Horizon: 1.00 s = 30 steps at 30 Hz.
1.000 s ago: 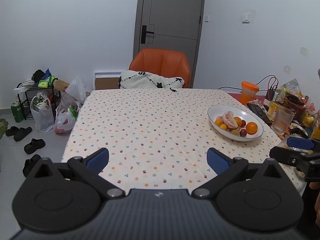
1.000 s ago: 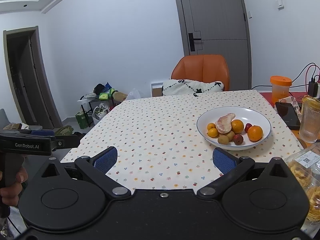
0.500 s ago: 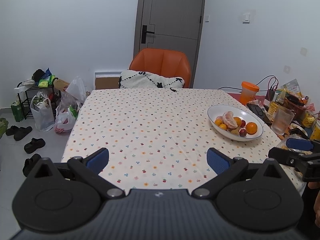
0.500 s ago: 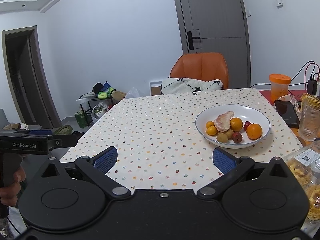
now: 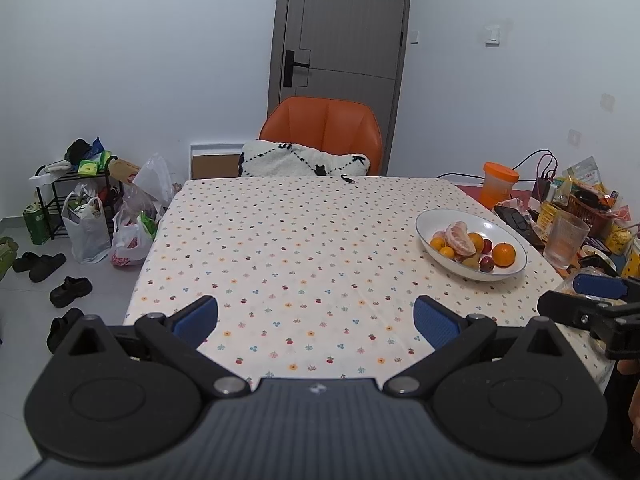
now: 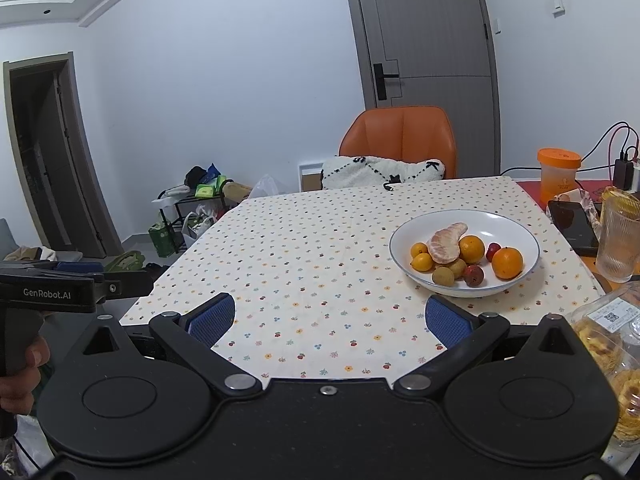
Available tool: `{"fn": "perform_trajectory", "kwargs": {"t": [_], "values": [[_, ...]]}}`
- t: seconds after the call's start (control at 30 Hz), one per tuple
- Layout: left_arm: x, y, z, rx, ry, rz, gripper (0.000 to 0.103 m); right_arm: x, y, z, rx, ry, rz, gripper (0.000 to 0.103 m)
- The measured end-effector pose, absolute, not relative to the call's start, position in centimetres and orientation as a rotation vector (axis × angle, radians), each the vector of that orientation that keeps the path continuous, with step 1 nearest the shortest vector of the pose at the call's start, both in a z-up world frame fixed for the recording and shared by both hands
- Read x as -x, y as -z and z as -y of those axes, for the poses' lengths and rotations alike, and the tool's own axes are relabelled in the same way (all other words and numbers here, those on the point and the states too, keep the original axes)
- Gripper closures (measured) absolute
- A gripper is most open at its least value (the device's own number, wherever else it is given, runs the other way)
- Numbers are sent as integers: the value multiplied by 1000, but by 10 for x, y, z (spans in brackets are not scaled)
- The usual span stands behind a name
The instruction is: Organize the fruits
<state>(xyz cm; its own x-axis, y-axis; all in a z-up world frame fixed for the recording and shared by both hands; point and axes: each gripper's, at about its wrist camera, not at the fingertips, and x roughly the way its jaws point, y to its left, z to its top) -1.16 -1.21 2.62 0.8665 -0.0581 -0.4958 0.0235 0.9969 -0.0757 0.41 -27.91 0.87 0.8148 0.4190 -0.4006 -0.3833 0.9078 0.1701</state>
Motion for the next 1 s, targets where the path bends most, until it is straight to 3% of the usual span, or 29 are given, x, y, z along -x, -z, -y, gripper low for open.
{"fn": "perform_trajectory", "kwargs": {"t": [1.0], "values": [[10, -21, 17, 57, 53, -533, 0, -6, -5, 281, -87, -413, -461, 0]]}}
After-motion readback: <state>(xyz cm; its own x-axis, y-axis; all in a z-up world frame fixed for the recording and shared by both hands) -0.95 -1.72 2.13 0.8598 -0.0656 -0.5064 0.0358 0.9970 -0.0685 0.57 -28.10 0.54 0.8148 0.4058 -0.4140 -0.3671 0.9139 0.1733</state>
